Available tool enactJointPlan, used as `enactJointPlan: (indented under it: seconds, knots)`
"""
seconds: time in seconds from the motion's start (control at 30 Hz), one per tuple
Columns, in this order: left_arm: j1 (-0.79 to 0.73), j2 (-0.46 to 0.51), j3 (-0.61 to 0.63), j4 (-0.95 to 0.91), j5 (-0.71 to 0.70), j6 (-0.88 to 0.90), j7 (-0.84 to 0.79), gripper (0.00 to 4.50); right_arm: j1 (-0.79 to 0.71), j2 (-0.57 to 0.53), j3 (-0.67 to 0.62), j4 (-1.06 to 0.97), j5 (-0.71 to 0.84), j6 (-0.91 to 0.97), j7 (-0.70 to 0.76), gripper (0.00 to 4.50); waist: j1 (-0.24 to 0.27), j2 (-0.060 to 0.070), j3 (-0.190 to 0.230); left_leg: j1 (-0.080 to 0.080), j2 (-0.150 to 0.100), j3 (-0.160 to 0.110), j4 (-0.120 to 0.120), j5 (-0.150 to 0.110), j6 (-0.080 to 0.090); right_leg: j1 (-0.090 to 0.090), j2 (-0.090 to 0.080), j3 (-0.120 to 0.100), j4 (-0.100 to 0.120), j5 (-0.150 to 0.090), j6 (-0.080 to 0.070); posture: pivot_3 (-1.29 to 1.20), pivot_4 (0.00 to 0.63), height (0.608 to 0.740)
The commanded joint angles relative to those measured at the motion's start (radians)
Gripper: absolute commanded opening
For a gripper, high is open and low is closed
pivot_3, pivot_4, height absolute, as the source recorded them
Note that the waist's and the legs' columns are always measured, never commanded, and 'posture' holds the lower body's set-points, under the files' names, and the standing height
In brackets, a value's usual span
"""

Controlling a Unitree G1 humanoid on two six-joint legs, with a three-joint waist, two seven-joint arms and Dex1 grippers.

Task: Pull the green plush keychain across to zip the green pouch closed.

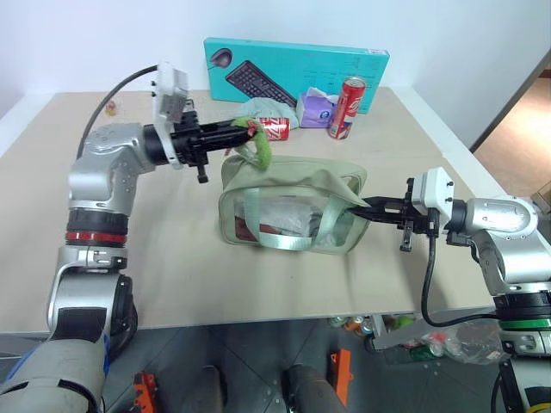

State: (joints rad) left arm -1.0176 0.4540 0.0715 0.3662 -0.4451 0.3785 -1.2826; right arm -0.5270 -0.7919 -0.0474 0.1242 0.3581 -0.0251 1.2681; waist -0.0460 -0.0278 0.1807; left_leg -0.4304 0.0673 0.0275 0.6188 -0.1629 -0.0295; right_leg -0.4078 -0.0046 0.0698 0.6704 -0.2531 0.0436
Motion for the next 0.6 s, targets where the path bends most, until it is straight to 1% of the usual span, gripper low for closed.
enactJointPlan:
  seconds: [0.03, 0.1, 0.17, 0.27, 0.33, 0.37, 0.4, 0.47, 0.5, 0.6]
  knots:
    - [-0.005, -0.020, -0.023, -0.065, -0.010, 0.007, 0.030, 0.05, -0.014, -0.004, -0.002, 0.004, -0.009, -0.016, 0.008, 0.00, 0.000, 0.000, 0.000, 0.000, 0.000, 0.000, 0.000, 0.000, 0.000, 0.000, 0.000, 0.000, 0.000, 0.000, 0.000, 0.00, 0.150, 0.740]
    - [-0.003, -0.024, -0.035, -0.069, -0.006, 0.010, 0.037, 0.05, -0.015, -0.003, -0.001, 0.004, -0.010, -0.016, 0.006, 0.00, 0.000, 0.000, 0.000, 0.000, 0.000, 0.000, 0.000, 0.000, 0.000, 0.000, 0.000, 0.000, 0.000, 0.000, 0.000, 0.00, 0.150, 0.740]
    - [-0.003, -0.014, -0.067, -0.060, 0.031, 0.007, 0.048, 0.05, -0.012, -0.004, -0.003, 0.004, -0.012, -0.019, 0.004, 0.00, 0.000, 0.000, 0.000, 0.000, 0.000, 0.000, 0.000, 0.000, 0.000, 0.000, 0.000, 0.000, 0.000, 0.000, 0.000, 0.00, 0.150, 0.740]
    - [0.005, 0.017, -0.105, -0.060, 0.049, 0.019, 0.005, 0.05, -0.007, -0.007, -0.006, 0.005, -0.016, -0.028, 0.003, 0.00, 0.000, 0.000, 0.000, 0.000, 0.000, 0.000, 0.000, 0.000, 0.000, 0.000, 0.000, 0.000, 0.000, 0.000, 0.000, 0.00, 0.150, 0.740]
    - [0.008, 0.032, -0.116, -0.074, 0.029, 0.066, -0.028, 0.05, -0.005, -0.005, -0.005, 0.006, -0.020, -0.032, 0.001, 0.00, 0.000, 0.000, 0.000, 0.000, 0.000, 0.000, 0.000, 0.000, 0.000, 0.000, 0.000, 0.000, 0.000, 0.000, 0.000, 0.00, 0.150, 0.740]
    - [0.009, 0.040, -0.127, -0.077, 0.033, 0.070, -0.044, 0.39, -0.005, -0.003, -0.004, 0.005, -0.021, -0.032, -0.001, 0.00, 0.000, 0.000, 0.000, 0.000, 0.000, 0.000, 0.000, 0.000, 0.000, 0.000, 0.000, 0.000, 0.000, 0.000, 0.000, 0.00, 0.150, 0.740]
    - [0.009, 0.046, -0.136, -0.078, 0.038, 0.071, -0.053, 0.88, -0.006, -0.001, -0.003, 0.004, -0.021, -0.032, -0.003, 0.00, 0.000, 0.000, 0.000, 0.000, 0.000, 0.000, 0.000, 0.000, 0.000, 0.000, 0.000, 0.000, 0.000, 0.000, 0.000, 0.00, 0.150, 0.740]
    - [0.007, 0.052, -0.144, -0.078, 0.041, 0.071, -0.066, 1.42, -0.009, 0.003, 0.000, 0.005, -0.022, -0.032, -0.005, 0.00, 0.000, 0.000, 0.000, 0.000, 0.000, 0.000, 0.000, 0.000, 0.000, 0.000, 0.000, 0.000, 0.000, 0.000, 0.000, 0.00, 0.150, 0.740]
    - [0.006, 0.056, -0.145, -0.083, 0.040, 0.070, -0.071, 1.57, -0.011, 0.004, 0.002, 0.006, -0.022, -0.034, -0.005, 0.00, 0.000, 0.000, 0.000, 0.000, 0.000, 0.000, 0.000, 0.000, 0.000, 0.000, 0.000, 0.000, 0.000, 0.000, 0.000, 0.00, 0.150, 0.740]
    - [0.003, 0.077, -0.150, -0.094, 0.050, 0.055, -0.090, 2.82, -0.015, 0.009, 0.005, 0.013, -0.027, -0.039, -0.005, 0.00, -0.001, 0.000, 0.000, 0.000, 0.000, 0.000, 0.000, 0.000, 0.000, 0.000, 0.000, 0.000, 0.000, 0.000, 0.000, 0.00, 0.150, 0.740]
